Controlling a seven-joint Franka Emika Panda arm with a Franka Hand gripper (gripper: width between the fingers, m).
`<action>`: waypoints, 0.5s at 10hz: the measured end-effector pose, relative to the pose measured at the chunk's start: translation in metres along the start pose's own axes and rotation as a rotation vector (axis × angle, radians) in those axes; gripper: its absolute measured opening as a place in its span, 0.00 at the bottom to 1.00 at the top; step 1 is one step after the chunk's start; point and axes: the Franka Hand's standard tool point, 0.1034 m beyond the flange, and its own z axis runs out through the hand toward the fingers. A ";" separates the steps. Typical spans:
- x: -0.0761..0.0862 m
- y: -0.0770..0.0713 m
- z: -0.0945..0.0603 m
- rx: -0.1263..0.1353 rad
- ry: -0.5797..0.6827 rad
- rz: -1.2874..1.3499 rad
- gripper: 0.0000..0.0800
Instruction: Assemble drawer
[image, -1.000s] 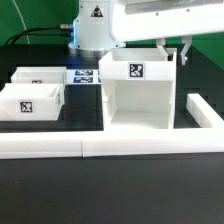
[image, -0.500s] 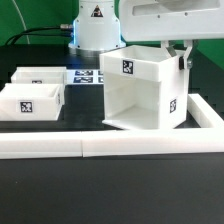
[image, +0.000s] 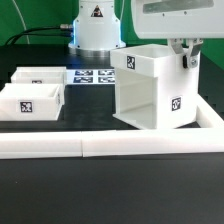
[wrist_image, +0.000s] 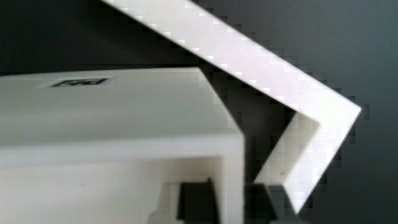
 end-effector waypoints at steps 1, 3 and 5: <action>-0.001 0.000 0.000 0.003 -0.006 0.050 0.05; -0.002 0.000 0.003 0.011 -0.026 0.278 0.05; -0.005 -0.001 0.003 0.013 -0.034 0.350 0.05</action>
Offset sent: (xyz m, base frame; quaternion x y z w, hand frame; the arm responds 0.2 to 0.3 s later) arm 0.0000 0.0000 0.0000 0.0000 0.0000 0.1938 0.9810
